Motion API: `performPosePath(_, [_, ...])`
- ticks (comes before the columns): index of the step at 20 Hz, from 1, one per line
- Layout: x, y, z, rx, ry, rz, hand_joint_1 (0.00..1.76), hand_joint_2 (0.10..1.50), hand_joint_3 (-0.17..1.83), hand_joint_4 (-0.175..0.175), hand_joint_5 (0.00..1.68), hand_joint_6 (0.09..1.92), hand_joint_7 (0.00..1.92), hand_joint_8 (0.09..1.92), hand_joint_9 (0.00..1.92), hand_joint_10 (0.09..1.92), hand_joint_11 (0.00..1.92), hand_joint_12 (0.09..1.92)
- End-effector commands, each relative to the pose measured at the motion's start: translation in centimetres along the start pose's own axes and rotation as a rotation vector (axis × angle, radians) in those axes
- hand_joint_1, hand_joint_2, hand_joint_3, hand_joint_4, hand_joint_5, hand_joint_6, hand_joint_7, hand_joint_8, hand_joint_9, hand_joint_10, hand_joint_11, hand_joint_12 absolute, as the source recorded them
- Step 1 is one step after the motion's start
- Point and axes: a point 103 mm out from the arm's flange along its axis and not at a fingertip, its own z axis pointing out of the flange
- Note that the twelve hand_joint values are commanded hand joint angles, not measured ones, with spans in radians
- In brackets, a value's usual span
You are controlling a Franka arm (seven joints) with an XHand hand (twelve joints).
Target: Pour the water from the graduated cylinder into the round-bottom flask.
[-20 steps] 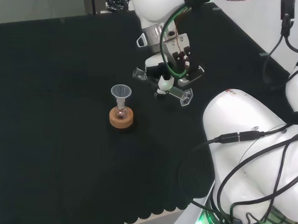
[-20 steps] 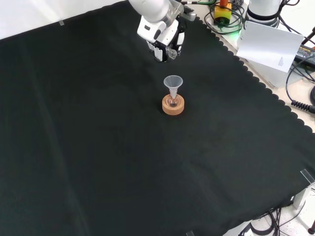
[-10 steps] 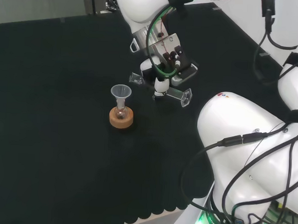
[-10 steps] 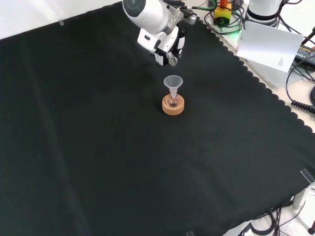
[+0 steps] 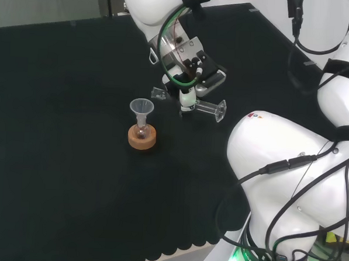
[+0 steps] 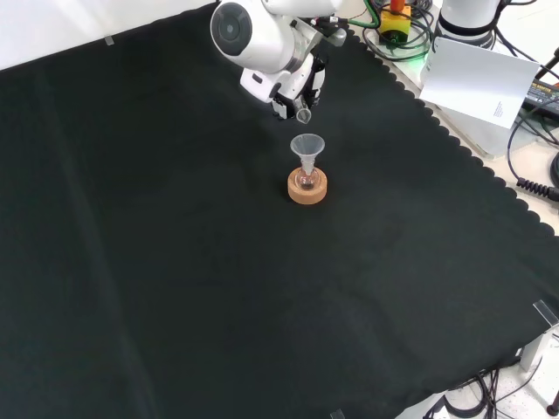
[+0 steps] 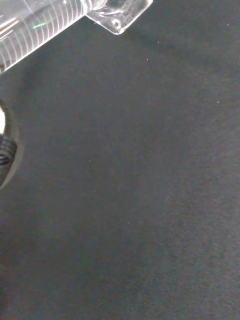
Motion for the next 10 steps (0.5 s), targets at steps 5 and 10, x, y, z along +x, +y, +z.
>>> performPosePath(5, [0.09, -0.26, -0.39, 0.051, -0.06, 0.054, 1.28, 1.07, 0.0, -0.175, 1.06, 0.87, 1.11, 0.84, 1.54, 0.09, 1.24, 0.78])
performPosePath(10, [0.06, -0.51, -0.62, 0.058, -0.089, 0.074, 1.28, 1.07, 0.0, -0.175, 1.06, 0.87, 1.1, 0.85, 1.54, 0.09, 1.24, 0.78])
